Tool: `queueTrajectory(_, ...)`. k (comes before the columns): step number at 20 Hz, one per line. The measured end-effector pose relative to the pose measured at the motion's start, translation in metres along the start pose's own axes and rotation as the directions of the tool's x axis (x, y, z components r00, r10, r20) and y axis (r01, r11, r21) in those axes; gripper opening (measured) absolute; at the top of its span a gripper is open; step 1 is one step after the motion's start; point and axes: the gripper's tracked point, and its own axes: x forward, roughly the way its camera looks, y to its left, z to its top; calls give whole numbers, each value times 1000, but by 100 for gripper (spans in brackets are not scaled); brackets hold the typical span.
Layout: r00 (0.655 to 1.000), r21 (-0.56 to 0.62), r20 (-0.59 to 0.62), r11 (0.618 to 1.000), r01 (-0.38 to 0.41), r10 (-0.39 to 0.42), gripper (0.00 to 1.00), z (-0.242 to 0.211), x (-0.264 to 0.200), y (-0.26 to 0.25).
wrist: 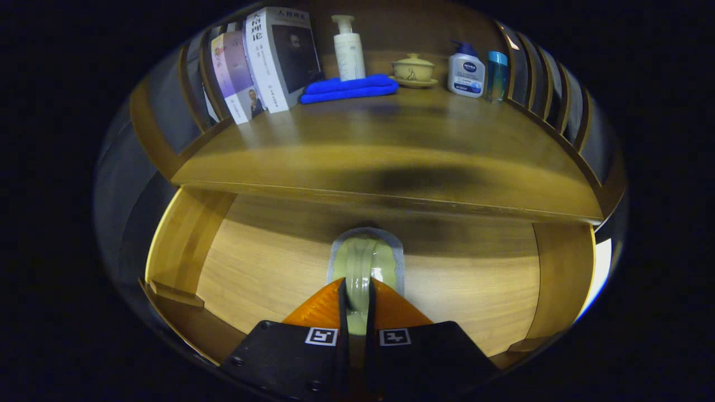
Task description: Pull open the drawer, take out the items inside it, and place them on the countertop above the cabinet.
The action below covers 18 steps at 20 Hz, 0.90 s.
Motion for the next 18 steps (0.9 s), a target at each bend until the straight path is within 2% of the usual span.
queueTrajectory(2, 998, 15, 9, 998, -56, 56, 13, -7, -13, 10)
queueTrajectory(9, 982, 23, 155, 993, -116, 111, 13, 11, -83, 16)
queueTrajectory(14, 959, 29, 271, 995, -99, 87, 13, 47, -125, 5)
queueTrajectory(18, 945, 39, 323, 997, -67, 51, 13, 88, -127, -5)
